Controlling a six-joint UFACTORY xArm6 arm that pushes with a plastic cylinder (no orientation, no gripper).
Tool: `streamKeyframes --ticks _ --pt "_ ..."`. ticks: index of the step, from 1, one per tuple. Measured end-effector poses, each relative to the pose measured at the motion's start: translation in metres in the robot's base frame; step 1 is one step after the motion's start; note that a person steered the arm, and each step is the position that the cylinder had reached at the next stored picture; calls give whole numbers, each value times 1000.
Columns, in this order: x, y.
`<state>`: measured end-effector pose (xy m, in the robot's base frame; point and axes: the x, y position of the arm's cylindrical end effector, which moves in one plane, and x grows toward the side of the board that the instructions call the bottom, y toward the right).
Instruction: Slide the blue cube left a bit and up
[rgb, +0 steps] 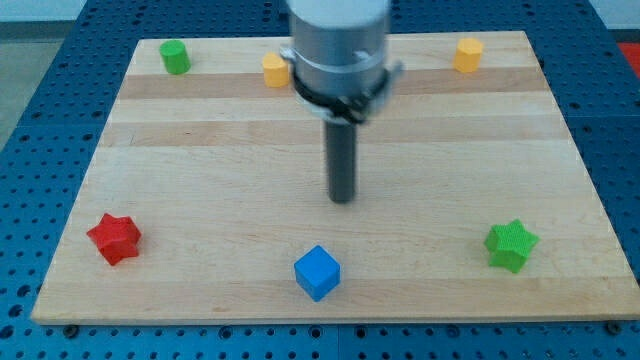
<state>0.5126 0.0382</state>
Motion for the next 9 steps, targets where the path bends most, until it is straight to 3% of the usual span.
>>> streamKeyframes --ticks 1,2,3,4,7,9 --pt "59 61" --pt "105 -1" --pt "57 -34" --pt "61 -69" --pt "104 -89" --pt "2 -113"
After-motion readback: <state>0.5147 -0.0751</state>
